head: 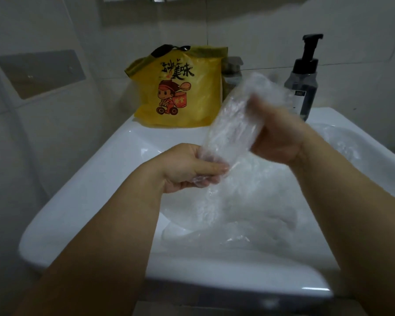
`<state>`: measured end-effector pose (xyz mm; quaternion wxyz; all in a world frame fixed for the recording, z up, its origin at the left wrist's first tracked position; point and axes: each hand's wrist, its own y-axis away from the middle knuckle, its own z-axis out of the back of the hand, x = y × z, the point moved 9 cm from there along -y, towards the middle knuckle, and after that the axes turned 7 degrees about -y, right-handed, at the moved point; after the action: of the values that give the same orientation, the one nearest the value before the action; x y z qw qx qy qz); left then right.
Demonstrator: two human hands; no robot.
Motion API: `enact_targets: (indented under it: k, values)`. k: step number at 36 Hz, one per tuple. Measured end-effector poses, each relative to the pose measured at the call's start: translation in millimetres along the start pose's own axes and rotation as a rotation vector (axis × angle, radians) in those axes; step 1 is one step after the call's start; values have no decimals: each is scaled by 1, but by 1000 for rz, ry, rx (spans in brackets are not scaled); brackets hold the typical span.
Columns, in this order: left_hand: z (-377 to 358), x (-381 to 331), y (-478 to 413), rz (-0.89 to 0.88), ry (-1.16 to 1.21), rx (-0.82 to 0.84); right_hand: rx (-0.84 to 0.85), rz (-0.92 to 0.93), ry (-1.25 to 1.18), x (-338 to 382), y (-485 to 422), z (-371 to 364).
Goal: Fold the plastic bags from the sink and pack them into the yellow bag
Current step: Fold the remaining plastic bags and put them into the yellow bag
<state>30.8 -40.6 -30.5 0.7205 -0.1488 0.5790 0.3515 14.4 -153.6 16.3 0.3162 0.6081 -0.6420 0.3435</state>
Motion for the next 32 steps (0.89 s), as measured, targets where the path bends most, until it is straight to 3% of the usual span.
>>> enact_targets:
  k: [3, 6, 9, 11, 15, 19, 22, 28, 32]
  values:
    - [-2, 8, 1, 57, -97, 52, -38, 36, -78, 11, 6, 7]
    - [-6, 8, 2, 55, -120, 79, -17, -24, 0, -1, 6, 4]
    - [-7, 0, 1, -7, 20, 63, 24, -118, 93, -17, 6, -5]
    - [-1, -6, 0, -53, 112, -9, 54, -173, 128, -26, 6, -10]
    - [26, -6, -6, -102, 172, -316, 150, -252, 184, -43, 8, -21]
    - [46, -6, -4, -125, 255, -527, 78, -214, 353, -55, 4, -18]
    - [45, -4, -4, -130, 420, -512, -34, -203, 450, -59, 2, -8]
    - [68, 7, -5, -93, 734, -509, 84, -325, 490, -64, 8, -12]
    - [78, 9, -1, -117, 773, -492, 88, -333, 448, -61, 12, -15]
